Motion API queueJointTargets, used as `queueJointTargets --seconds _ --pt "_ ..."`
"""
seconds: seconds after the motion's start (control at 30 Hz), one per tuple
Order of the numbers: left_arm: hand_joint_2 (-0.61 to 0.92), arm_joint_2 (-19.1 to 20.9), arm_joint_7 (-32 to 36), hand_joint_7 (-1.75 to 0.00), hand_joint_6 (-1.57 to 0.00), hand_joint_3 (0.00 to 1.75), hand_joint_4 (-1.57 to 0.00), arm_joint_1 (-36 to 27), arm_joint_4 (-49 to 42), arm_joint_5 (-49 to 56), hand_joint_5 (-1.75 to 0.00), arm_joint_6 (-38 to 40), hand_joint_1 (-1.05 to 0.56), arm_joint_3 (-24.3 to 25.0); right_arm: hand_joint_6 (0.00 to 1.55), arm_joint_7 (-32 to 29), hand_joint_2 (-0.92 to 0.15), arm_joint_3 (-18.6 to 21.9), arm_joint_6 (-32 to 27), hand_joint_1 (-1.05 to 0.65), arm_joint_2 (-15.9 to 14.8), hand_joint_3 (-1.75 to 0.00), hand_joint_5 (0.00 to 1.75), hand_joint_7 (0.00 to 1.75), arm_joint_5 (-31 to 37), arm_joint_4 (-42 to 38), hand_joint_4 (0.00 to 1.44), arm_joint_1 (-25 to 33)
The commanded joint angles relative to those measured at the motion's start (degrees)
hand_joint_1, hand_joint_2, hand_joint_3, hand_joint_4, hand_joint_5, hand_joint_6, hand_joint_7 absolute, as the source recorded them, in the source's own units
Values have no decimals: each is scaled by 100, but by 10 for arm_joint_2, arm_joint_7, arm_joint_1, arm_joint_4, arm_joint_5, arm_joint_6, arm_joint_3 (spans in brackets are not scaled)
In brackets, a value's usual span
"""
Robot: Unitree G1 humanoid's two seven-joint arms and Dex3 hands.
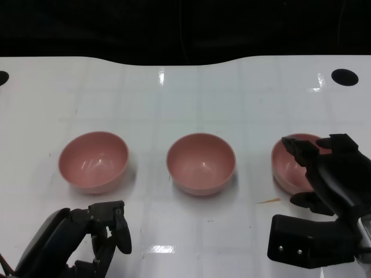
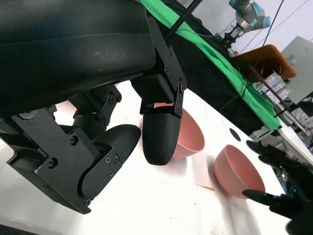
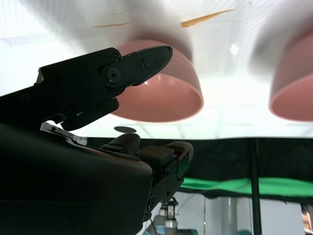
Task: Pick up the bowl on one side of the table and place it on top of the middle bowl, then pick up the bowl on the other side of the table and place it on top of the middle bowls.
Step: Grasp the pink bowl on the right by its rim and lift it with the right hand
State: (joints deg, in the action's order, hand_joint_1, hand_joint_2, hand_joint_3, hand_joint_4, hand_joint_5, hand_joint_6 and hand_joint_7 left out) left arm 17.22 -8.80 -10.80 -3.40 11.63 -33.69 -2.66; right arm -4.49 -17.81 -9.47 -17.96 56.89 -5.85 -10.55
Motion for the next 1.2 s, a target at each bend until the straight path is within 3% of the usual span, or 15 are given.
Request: queueJointTargets --seconds 0.03,0.23,0.37,0.57,0.77,0.9,1.0,1.07,1.13,1.17,1.2 --pt "34 3 3 -153 -78 155 -86 4 -9 -3 -175 -15 -14 1 39 9 -89 -12 -19 -56 -5 -1 54 5 7 -32 20 -25" --pt "35 5 8 -152 -77 151 -83 9 -22 5 -175 -39 -13 4 53 8 -88 -32 -38 -51 -4 0 30 3 0 -87 43 -55" --pt "37 5 5 -153 -76 148 -81 5 -9 9 -175 -31 -15 3 56 46 -89 -39 -53 -49 -5 0 18 1 -14 -103 50 -71" --pt "37 2 5 -151 -76 147 -81 1 6 11 -175 -19 -15 5 58 83 -88 -53 -56 -49 -13 0 14 1 -24 -111 58 -84" --pt "36 0 4 -149 -78 147 -82 4 6 7 -174 -14 -13 4 71 70 -87 -61 -34 -43 -13 0 24 5 -36 -148 86 -104" --pt "36 -2 5 -149 -78 146 -84 7 4 9 -173 -12 -14 2 92 2 -91 -58 19 -30 -15 -3 112 3 -51 -203 74 -120" --pt "36 -4 4 -149 -79 145 -84 8 5 10 -174 -8 -15 3 108 -50 -89 -55 61 -27 -14 -1 147 6 -66 -241 80 -133" --pt "35 -4 4 -149 -79 146 -84 7 7 10 -174 -4 -15 3 112 -90 -89 -57 86 -26 -16 -1 153 6 -69 -266 80 -143" --pt "35 -5 2 -149 -79 146 -84 8 8 8 -174 -2 -15 3 128 -139 -91 -57 115 -22 -18 -8 170 17 -70 -295 94 -156" --pt "35 -5 1 -148 -79 146 -84 7 7 6 -174 -2 -15 3 111 -155 -86 -58 122 -22 -18 -28 172 69 -69 -304 94 -161" --pt "35 -4 0 -149 -79 146 -84 7 7 6 -173 -2 -15 3 84 -166 -81 -58 125 -23 -19 -44 174 130 -69 -311 93 -166"
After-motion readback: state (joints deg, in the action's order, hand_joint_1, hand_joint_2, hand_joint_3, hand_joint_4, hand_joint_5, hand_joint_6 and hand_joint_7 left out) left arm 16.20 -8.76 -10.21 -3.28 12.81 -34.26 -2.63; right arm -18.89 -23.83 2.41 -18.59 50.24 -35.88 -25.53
